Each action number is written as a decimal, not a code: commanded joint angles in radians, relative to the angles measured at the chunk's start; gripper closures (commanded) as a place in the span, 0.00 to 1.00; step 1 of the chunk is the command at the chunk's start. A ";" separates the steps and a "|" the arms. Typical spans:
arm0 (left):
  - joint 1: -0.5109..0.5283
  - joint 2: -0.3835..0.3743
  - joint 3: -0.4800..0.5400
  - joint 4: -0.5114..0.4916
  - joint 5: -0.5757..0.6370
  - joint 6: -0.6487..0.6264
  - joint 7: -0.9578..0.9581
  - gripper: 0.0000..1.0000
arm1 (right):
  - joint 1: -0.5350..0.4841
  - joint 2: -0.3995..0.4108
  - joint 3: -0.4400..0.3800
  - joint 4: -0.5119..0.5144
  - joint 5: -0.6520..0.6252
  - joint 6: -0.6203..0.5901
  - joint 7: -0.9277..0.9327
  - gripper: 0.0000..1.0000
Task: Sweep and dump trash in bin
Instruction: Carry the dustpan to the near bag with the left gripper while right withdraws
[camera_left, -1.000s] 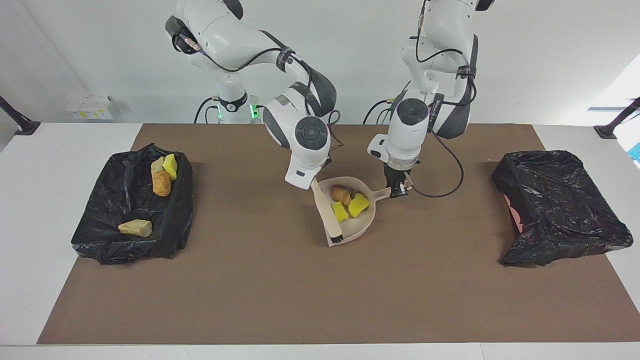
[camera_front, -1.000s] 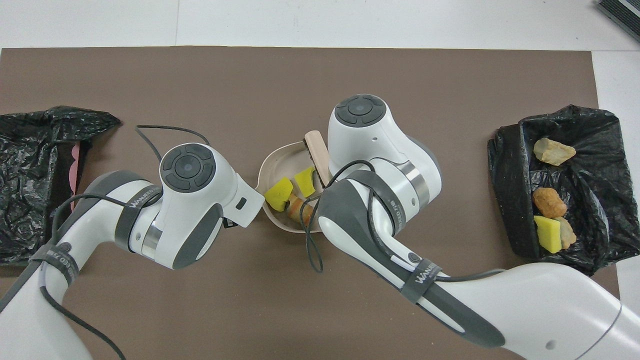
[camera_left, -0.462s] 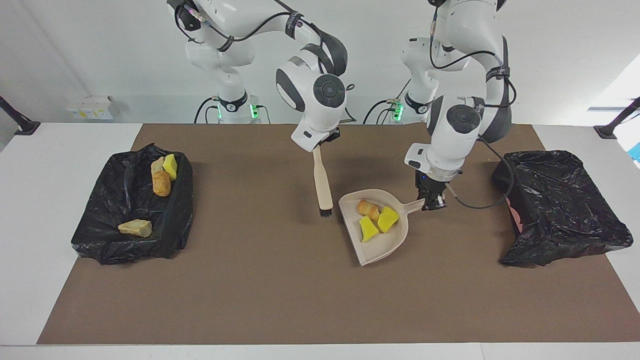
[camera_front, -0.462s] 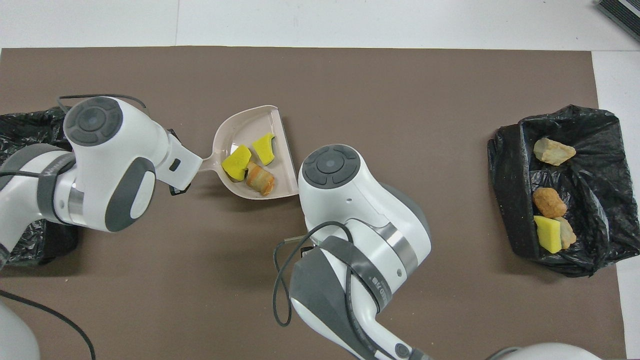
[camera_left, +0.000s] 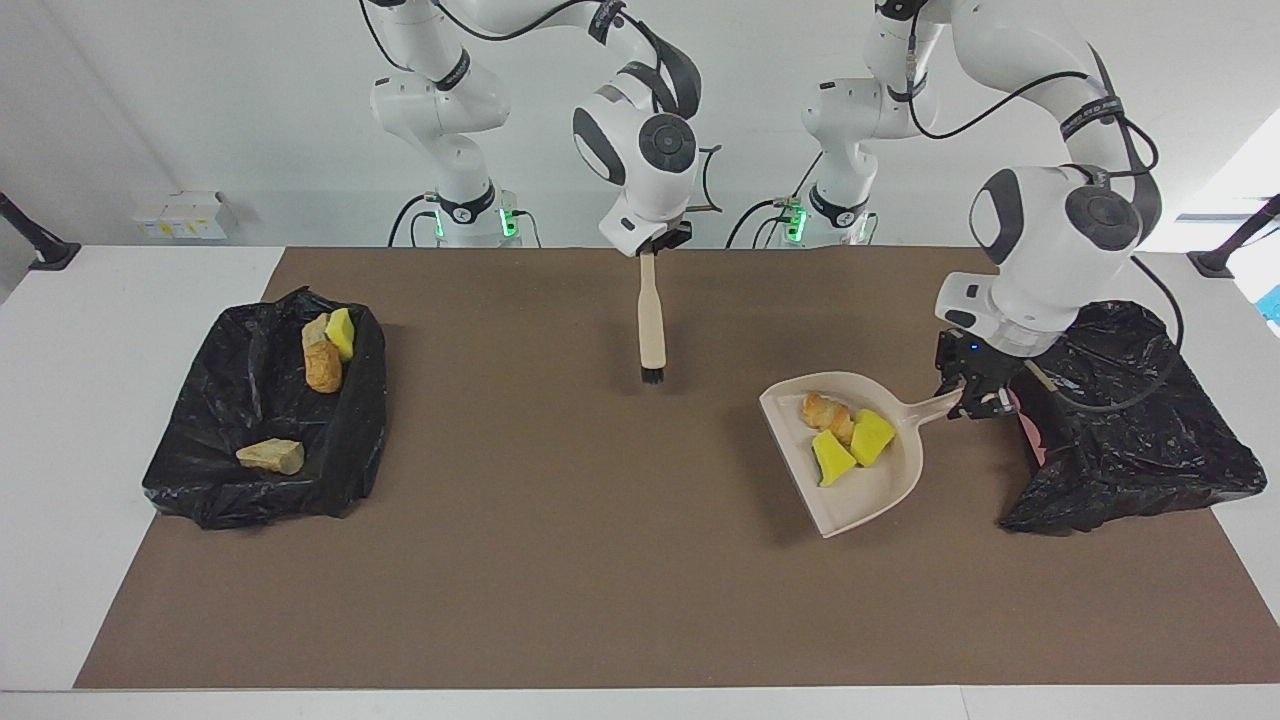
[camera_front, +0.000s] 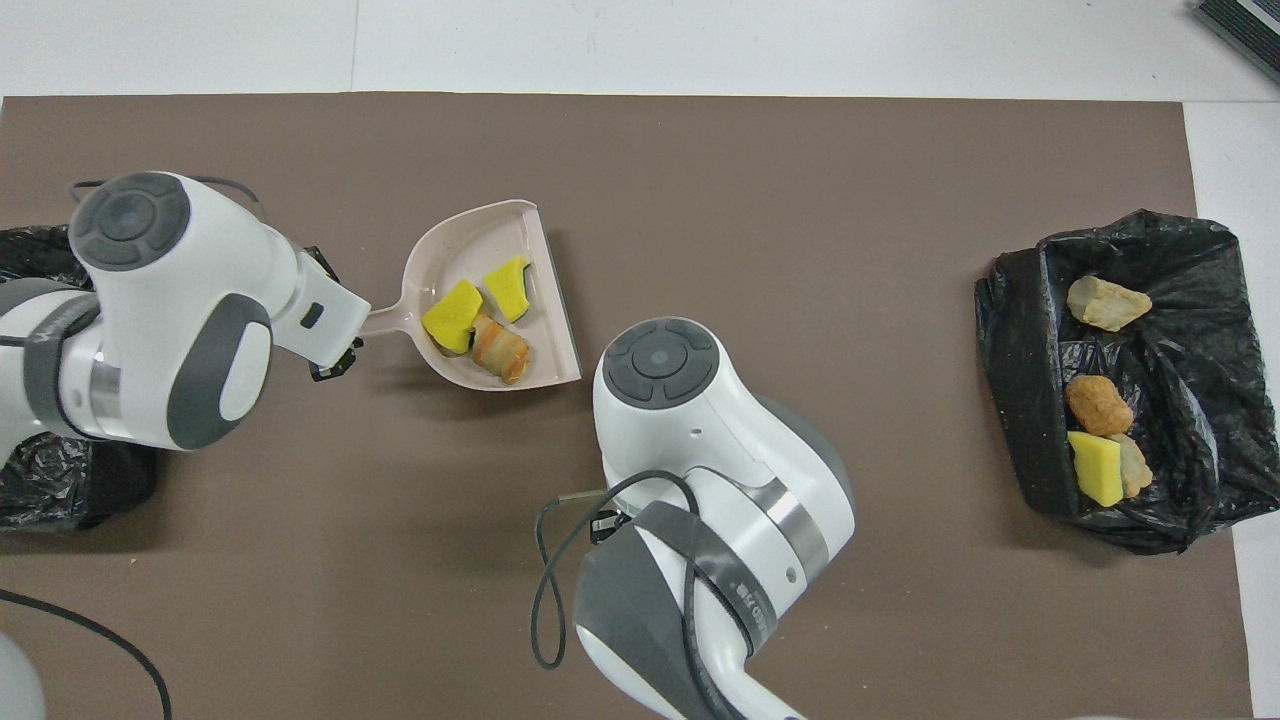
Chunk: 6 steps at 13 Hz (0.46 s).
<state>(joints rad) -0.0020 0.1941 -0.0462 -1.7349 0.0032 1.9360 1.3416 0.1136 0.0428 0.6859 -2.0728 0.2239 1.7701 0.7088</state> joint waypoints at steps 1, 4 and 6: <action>0.097 0.005 -0.009 0.084 -0.028 -0.084 0.143 1.00 | 0.030 -0.196 -0.002 -0.197 0.083 0.075 -0.028 1.00; 0.224 0.007 -0.009 0.110 -0.031 -0.115 0.301 1.00 | 0.052 -0.287 -0.003 -0.303 0.139 0.107 -0.072 1.00; 0.305 0.010 -0.004 0.150 -0.051 -0.153 0.399 1.00 | 0.052 -0.288 -0.005 -0.337 0.182 0.144 -0.109 1.00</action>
<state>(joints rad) 0.2389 0.1945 -0.0420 -1.6440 -0.0183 1.8386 1.6571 0.1768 -0.2051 0.6858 -2.3531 0.3533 1.8660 0.6603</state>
